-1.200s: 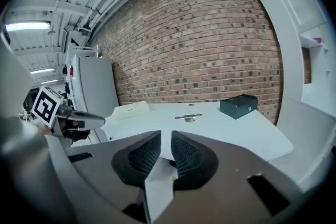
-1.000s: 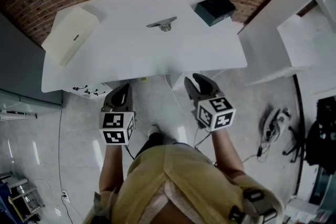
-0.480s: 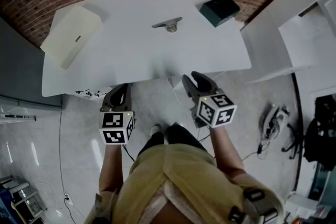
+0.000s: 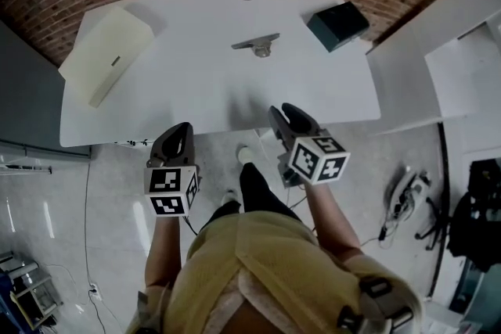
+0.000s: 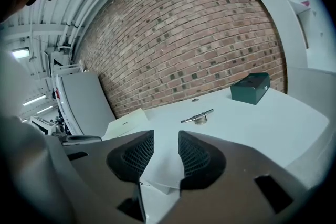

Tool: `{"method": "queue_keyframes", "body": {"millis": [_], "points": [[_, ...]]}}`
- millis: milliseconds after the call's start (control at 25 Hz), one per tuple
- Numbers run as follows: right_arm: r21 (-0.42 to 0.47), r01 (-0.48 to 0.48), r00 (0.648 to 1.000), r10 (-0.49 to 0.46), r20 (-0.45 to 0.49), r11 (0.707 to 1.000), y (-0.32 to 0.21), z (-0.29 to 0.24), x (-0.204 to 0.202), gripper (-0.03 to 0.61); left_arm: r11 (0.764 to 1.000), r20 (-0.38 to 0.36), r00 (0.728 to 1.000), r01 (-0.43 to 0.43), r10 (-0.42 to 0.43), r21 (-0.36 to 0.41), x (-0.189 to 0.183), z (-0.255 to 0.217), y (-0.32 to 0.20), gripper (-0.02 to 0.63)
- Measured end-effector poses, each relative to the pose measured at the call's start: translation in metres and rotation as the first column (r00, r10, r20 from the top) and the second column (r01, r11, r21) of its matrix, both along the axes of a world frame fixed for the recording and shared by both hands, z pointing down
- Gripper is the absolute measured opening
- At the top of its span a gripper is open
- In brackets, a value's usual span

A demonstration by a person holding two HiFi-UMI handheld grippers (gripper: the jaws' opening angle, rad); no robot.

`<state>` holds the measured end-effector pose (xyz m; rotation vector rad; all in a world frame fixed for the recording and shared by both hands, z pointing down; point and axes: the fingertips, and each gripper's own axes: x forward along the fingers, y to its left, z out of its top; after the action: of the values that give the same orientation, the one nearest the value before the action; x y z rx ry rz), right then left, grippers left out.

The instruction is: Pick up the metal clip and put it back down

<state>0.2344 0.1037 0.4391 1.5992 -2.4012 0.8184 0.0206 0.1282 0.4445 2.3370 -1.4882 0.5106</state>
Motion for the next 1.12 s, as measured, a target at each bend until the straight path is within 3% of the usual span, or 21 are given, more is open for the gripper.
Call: {"method": "queue_keyframes", "body": {"millis": [600, 1120], "points": [[-0.099, -0.024, 0.993, 0.036, 0.116, 0.995, -0.116, 0.021, 0.035, 0.123, 1.0, 0.014, 1.0, 0.015, -0.014, -0.011, 0.047, 0.004, -0.103, 0.003], [-0.207, 0.011, 0.978, 0.033, 0.208, 0.978, -0.181, 0.053, 0.035, 0.123, 0.997, 0.034, 0.998, 0.061, -0.06, -0.05, 0.065, 0.021, -0.162, 0.003]]}}
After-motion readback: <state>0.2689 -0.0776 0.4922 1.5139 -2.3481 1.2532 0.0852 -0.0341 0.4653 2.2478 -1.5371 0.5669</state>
